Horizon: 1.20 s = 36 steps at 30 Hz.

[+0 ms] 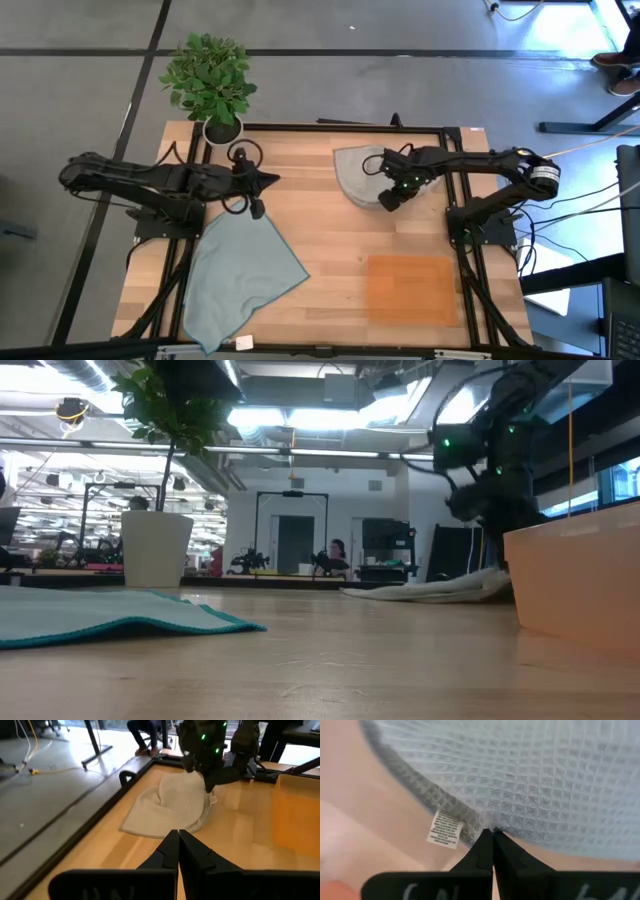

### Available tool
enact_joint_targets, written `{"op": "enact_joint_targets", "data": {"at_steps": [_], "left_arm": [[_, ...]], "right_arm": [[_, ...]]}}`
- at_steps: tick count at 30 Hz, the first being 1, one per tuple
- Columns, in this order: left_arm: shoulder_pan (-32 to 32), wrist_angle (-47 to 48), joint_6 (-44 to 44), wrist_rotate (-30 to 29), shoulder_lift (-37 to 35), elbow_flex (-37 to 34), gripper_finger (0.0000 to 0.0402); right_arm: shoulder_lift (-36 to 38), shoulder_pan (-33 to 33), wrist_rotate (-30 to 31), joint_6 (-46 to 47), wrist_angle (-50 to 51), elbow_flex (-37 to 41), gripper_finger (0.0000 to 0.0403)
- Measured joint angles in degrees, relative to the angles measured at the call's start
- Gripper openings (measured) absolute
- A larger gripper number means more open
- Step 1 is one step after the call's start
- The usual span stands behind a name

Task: Roll microfiber towels into tight, uniform cylinder then place into a basket
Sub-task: Roll the gray microfiber towel

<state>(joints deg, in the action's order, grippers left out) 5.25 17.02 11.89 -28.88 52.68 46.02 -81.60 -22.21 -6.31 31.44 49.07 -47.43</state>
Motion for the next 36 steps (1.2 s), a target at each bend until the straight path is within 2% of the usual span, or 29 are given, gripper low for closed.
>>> {"op": "enact_joint_targets", "data": {"at_steps": [5, 8, 15, 27, 36], "left_arm": [[-1.48, 0.06, 7.14, 0.10, 2.33, 0.00, 0.0000], [-2.48, 0.05, 10.03, 2.82, 4.73, 0.00, 0.0000], [-3.52, -1.51, 10.17, 7.21, 10.72, 0.00, 0.0000], [-5.67, -1.67, 10.11, 7.99, 15.65, 0.00, 0.0001], [-11.00, -1.73, 14.32, 13.79, 15.73, 0.00, 0.0047]], "right_arm": [[0.06, 2.05, 0.09, 0.00, -0.47, -4.96, 0.0002], [0.06, 3.55, 0.19, 0.35, -1.92, -6.98, 0.0003], [0.06, 6.64, 0.18, 0.48, -3.11, -8.75, 0.0004], [0.07, 8.52, 0.20, 1.26, -2.99, -8.75, 0.0004], [0.06, 8.58, -0.03, -0.51, -2.96, -8.75, 0.0005]]}}
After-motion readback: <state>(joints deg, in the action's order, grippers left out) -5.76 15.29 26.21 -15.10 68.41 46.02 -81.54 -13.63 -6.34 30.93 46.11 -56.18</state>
